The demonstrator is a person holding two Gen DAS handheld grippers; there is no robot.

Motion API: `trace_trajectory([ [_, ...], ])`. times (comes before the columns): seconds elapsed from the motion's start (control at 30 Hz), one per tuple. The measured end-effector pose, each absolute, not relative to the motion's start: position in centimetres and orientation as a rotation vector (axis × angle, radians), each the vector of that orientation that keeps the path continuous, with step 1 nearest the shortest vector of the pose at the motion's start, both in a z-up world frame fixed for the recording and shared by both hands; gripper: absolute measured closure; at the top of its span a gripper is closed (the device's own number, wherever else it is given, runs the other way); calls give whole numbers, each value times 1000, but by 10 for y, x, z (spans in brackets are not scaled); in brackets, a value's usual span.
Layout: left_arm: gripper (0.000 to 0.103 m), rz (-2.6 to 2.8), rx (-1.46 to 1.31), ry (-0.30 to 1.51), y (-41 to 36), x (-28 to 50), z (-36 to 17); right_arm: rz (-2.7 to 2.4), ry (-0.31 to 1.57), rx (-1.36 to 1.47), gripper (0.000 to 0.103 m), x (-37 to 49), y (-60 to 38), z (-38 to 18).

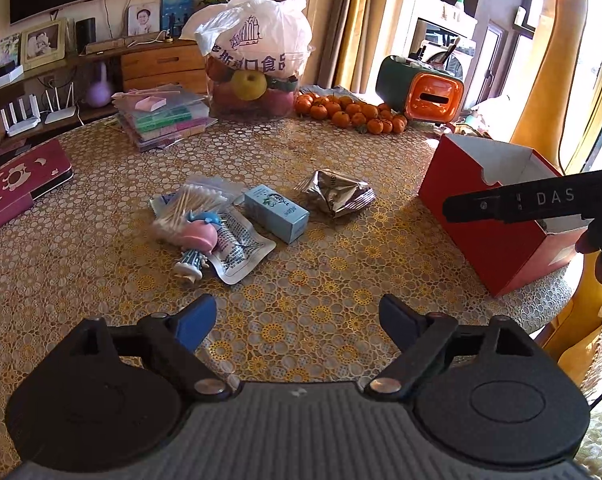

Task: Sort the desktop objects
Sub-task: 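Withdraw both grippers from the shoebox toward the items on the table, then move the left gripper to the pink figurine while the right gripper approaches the silver foil packet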

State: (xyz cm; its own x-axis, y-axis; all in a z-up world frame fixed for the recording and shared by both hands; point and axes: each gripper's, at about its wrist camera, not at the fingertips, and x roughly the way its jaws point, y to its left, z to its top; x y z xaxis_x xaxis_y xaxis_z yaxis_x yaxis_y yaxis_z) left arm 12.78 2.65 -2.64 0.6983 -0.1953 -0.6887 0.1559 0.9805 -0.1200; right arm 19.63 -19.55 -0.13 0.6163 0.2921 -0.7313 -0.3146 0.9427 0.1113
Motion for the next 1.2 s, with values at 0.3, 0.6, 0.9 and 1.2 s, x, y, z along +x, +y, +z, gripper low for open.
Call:
trace_trajectory([
  [0.3,0,-175,-67,773,44,134,-40,374,796,-15,31,211,-177,-10],
  [0.6,0,-147,-93,790,60,145,-55,385,776,-23,20,225,-160,-22],
  [0.9,0,-132,-117,791,71,163,-73,392,749,-35,15,245,-145,-35],
  [1.2,0,-127,-161,787,88,188,-86,364,781,-50,13,279,-143,-58],
])
